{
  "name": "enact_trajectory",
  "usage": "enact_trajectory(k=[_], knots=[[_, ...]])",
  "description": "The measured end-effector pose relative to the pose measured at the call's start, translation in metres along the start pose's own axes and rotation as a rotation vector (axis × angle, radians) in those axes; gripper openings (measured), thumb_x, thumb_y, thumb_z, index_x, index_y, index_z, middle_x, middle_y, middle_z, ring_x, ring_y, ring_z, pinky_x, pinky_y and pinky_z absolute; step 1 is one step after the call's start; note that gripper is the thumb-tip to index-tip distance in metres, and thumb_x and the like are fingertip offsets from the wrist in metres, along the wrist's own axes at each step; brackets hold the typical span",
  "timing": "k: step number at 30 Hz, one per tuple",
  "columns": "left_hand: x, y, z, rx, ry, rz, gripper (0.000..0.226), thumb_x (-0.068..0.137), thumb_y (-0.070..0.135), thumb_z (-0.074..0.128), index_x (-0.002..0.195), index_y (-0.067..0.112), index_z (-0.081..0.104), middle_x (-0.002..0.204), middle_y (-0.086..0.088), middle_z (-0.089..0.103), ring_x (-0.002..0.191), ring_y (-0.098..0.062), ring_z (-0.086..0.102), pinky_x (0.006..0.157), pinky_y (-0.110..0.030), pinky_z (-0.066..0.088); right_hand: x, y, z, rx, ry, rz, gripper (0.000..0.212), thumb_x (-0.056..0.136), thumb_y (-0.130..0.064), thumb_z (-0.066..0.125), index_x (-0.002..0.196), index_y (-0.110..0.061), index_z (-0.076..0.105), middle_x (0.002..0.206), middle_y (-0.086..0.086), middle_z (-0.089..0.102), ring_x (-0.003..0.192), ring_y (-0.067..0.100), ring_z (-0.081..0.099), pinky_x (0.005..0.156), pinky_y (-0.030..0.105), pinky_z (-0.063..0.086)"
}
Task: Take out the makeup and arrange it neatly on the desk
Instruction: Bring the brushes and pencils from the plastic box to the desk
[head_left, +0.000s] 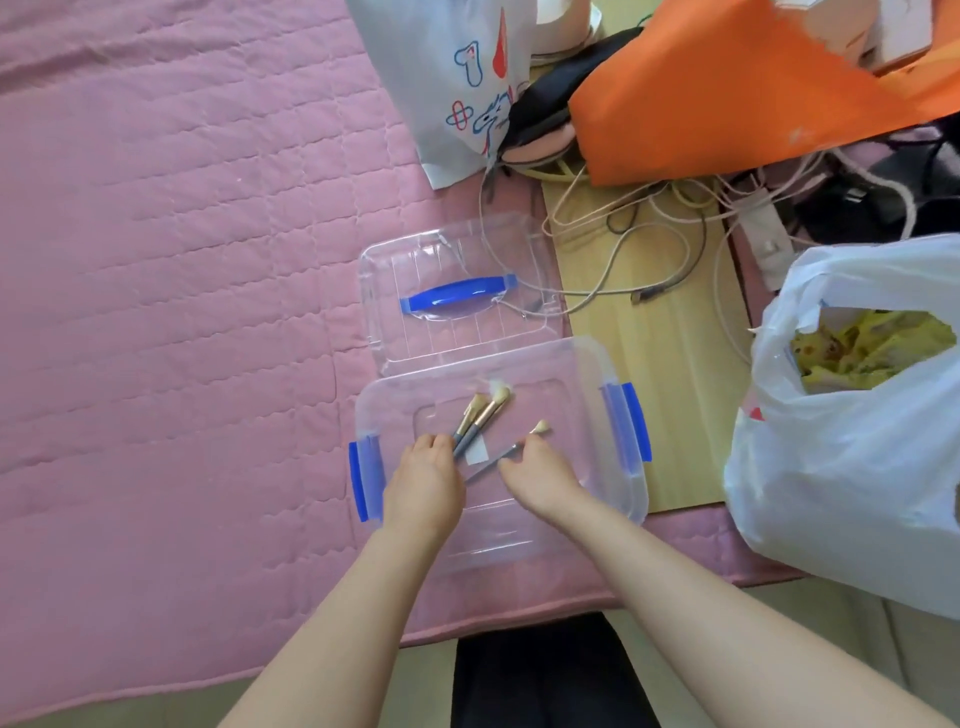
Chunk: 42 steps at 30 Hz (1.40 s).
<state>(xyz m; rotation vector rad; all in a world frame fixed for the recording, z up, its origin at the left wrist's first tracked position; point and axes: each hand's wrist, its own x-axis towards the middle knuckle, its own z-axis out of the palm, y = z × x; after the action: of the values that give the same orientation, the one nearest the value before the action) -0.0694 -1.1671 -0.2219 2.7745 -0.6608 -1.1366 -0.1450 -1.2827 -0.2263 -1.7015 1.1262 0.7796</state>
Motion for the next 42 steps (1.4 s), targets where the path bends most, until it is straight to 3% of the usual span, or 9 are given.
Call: enact_trajectory(k=[8, 12, 16, 22, 31, 34, 36, 38, 42], knots=[[0.050, -0.006, 0.031, -0.097, -0.004, -0.058, 0.023, 0.089, 0.001, 0.039, 0.107, 0.006, 0.050, 0.115, -0.017, 0.050, 0.094, -0.037, 0.055, 0.073, -0.044, 0.046, 0.056, 0.013, 0.016, 0.600, 0.048, 0.370, 0.014, 0.083, -0.013, 0.045, 0.085, -0.025, 0.038, 0.078, 0.011, 0.048, 0.049, 0.018, 0.039, 0.043, 0.019, 0.036], [0.064, -0.005, 0.037, -0.098, 0.052, -0.095, 0.016, 0.090, 0.001, 0.036, 0.097, 0.007, 0.049, 0.111, -0.016, 0.048, 0.080, -0.033, 0.050, 0.066, -0.039, 0.039, 0.072, 0.022, 0.025, 0.537, 0.190, 0.358, 0.008, 0.077, -0.015, 0.049, 0.072, -0.017, 0.044, 0.075, 0.013, 0.058, 0.061, 0.025, 0.048, 0.059, 0.033, 0.043], [0.073, -0.005, 0.040, -0.090, 0.065, -0.112, 0.013, 0.094, 0.009, 0.038, 0.101, 0.006, 0.050, 0.110, -0.017, 0.051, 0.089, -0.035, 0.054, 0.067, -0.037, 0.038, 0.078, 0.024, 0.026, 0.372, 0.265, 0.347, 0.017, 0.080, -0.031, 0.060, 0.073, -0.017, 0.054, 0.084, 0.008, 0.069, 0.081, 0.030, 0.067, 0.077, 0.036, 0.056], [0.083, -0.006, 0.043, -0.069, 0.075, -0.112, 0.017, 0.096, 0.023, 0.045, 0.101, 0.007, 0.051, 0.109, -0.016, 0.054, 0.090, -0.036, 0.057, 0.066, -0.034, 0.036, 0.083, 0.027, 0.026, 0.284, 0.306, 0.356, 0.010, 0.082, -0.028, 0.061, 0.080, -0.018, 0.058, 0.097, 0.009, 0.068, 0.095, 0.030, 0.063, 0.071, 0.027, 0.041], [0.086, -0.004, 0.051, 0.036, 0.105, -0.069, 0.017, 0.097, 0.010, 0.038, 0.107, 0.002, 0.050, 0.112, -0.018, 0.053, 0.097, -0.039, 0.055, 0.069, -0.041, 0.039, 0.084, 0.028, 0.029, 0.287, 0.302, 0.333, 0.009, 0.081, -0.022, 0.053, 0.075, -0.018, 0.050, 0.084, 0.006, 0.066, 0.090, 0.030, 0.065, 0.072, 0.027, 0.047], [0.085, 0.000, 0.047, -0.074, 0.122, -0.104, 0.029, 0.099, 0.027, 0.041, 0.101, 0.000, 0.051, 0.106, -0.021, 0.056, 0.092, -0.041, 0.055, 0.072, -0.042, 0.042, 0.083, 0.026, 0.030, 0.333, 0.305, 0.311, 0.009, 0.084, -0.022, 0.046, 0.089, -0.016, 0.049, 0.098, 0.015, 0.069, 0.091, 0.033, 0.067, 0.081, 0.042, 0.055], [0.083, 0.002, 0.044, -0.158, 0.101, -0.140, 0.040, 0.097, 0.040, 0.045, 0.098, 0.000, 0.050, 0.097, -0.022, 0.057, 0.081, -0.038, 0.053, 0.069, -0.040, 0.041, 0.082, 0.025, 0.028, 0.450, 0.309, 0.330, 0.033, 0.087, -0.020, 0.041, 0.118, -0.012, 0.049, 0.105, 0.018, 0.068, 0.080, 0.030, 0.069, 0.071, 0.040, 0.057], [0.081, 0.001, 0.044, -0.216, 0.067, -0.143, 0.028, 0.096, 0.032, 0.046, 0.095, 0.004, 0.047, 0.090, -0.021, 0.057, 0.073, -0.033, 0.046, 0.066, -0.037, 0.039, 0.079, 0.023, 0.027, 0.658, 0.280, 0.351, 0.047, 0.092, -0.017, 0.035, 0.139, -0.010, 0.036, 0.100, 0.016, 0.065, 0.054, 0.023, 0.063, 0.052, 0.029, 0.053], [0.080, 0.000, 0.048, -0.322, 0.045, -0.114, 0.008, 0.091, 0.013, 0.043, 0.094, 0.007, 0.044, 0.081, -0.013, 0.049, 0.074, -0.031, 0.042, 0.065, -0.035, 0.037, 0.075, 0.011, 0.026, 0.858, 0.262, 0.392, 0.046, 0.095, -0.013, 0.036, 0.141, -0.009, 0.034, 0.102, 0.012, 0.056, 0.052, 0.023, 0.051, 0.045, 0.031, 0.049]])
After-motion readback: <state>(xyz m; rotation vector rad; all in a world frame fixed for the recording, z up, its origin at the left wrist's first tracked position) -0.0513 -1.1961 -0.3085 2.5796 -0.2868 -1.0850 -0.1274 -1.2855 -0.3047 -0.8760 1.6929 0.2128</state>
